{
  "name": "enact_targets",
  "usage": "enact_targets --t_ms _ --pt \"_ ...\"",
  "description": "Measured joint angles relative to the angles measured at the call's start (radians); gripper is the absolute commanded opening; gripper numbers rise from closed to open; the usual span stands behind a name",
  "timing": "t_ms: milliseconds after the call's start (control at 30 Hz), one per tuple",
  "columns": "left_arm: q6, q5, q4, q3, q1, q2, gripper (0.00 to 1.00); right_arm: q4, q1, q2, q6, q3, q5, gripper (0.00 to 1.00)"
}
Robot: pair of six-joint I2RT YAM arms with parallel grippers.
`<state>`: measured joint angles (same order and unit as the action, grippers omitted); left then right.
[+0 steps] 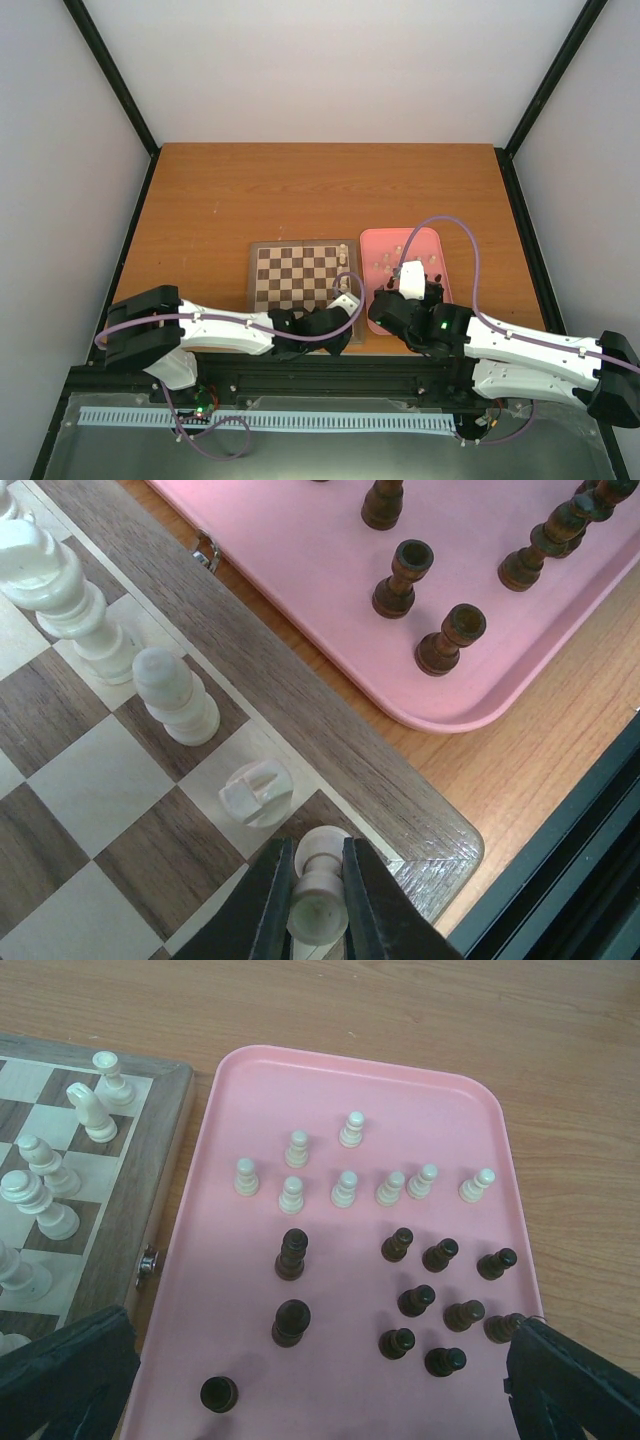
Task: Set up the chess pieces on the board
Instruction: Place the chess piece on the chessboard.
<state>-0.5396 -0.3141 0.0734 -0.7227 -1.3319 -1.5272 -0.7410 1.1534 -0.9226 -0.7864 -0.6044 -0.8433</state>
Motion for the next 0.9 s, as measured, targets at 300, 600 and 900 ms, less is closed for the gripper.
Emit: enact_targets --t_ms 300,600,900 --pt "-0.005 0.000 0.091 -0.039 0.000 0.000 0.01 0.000 0.000 0.000 0.000 0.002 0.000 1.00" --pt "-0.006 0.000 0.112 -0.071 0.000 -0.034 0.01 0.001 0.000 0.002 0.001 0.002 0.000 1.00" --pt "-0.006 0.004 0.123 -0.095 0.000 -0.053 0.01 0.001 0.000 0.010 0.003 0.002 0.001 1.00"
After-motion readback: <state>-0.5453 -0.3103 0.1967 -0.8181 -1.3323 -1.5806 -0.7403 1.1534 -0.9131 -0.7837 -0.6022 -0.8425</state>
